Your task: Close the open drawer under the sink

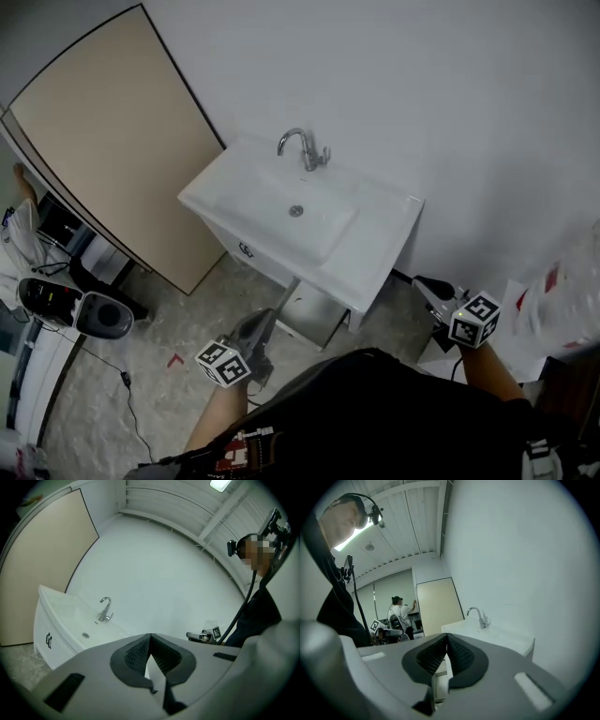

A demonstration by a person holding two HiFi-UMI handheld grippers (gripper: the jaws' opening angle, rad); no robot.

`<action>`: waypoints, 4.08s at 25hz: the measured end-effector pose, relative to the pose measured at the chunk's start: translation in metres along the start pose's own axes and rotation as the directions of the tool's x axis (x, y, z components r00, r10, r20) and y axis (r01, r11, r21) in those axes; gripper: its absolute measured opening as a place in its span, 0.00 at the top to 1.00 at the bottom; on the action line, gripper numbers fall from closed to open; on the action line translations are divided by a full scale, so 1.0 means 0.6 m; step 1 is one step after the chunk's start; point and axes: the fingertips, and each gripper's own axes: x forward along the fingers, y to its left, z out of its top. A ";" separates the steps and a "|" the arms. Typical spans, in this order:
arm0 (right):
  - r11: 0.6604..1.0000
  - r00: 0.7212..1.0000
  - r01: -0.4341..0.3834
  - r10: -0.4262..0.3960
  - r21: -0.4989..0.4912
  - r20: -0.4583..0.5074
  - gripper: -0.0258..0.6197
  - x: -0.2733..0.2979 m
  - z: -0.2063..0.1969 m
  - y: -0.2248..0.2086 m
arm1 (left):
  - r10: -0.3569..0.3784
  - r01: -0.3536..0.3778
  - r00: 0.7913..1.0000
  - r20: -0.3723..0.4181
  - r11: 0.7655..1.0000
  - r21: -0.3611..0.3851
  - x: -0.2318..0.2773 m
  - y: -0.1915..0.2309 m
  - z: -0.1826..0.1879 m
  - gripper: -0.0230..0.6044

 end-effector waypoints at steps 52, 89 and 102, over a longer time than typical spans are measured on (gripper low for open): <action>0.967 0.949 -0.252 0.253 0.030 -0.189 0.96 0.378 -0.538 0.146 | 0.354 -0.008 0.726 -0.590 0.861 0.508 0.012 0.546 -0.761 0.66; 0.975 0.964 -0.206 0.218 0.086 -0.155 0.96 0.323 -0.572 0.087 | 0.419 0.057 0.714 -0.560 0.763 0.644 0.108 0.558 -0.769 0.72; 0.976 0.963 -0.208 0.217 0.069 -0.157 0.96 0.317 -0.582 0.096 | 0.412 0.059 0.726 -0.550 0.760 0.647 0.124 0.559 -0.761 0.72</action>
